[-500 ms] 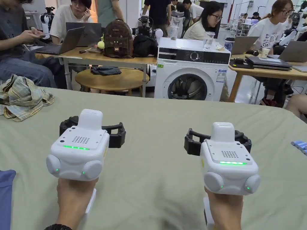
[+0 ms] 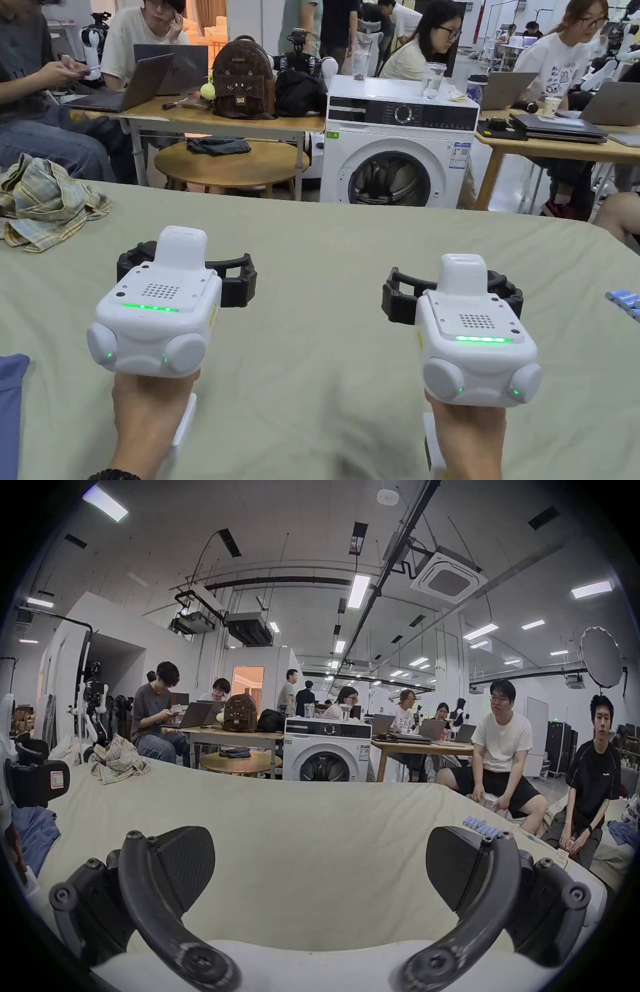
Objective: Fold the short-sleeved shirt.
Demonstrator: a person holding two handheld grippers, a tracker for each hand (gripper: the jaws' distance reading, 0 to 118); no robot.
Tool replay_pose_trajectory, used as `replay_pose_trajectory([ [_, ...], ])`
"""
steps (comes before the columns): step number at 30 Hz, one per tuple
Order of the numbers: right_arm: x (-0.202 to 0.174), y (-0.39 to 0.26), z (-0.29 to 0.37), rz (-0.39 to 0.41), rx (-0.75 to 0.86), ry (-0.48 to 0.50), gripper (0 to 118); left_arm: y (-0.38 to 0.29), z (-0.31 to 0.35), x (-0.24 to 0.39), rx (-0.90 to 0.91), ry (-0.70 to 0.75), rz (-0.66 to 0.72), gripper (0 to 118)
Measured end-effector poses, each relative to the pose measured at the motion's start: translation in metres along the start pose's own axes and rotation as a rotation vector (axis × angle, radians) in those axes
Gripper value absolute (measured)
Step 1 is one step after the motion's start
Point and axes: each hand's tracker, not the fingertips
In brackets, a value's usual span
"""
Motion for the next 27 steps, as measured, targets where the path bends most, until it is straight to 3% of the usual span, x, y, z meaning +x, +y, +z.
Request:
replay_pose_trajectory([
  [14,0.007,-0.005,-0.001,-0.062,0.023,-0.009,118,0.001,0.002,-0.001,-0.010,-0.005,0.029,117],
  [27,0.019,0.001,-0.002,-0.050,0.050,-0.027,118,0.007,0.001,-0.006,0.008,0.016,0.048,117],
])
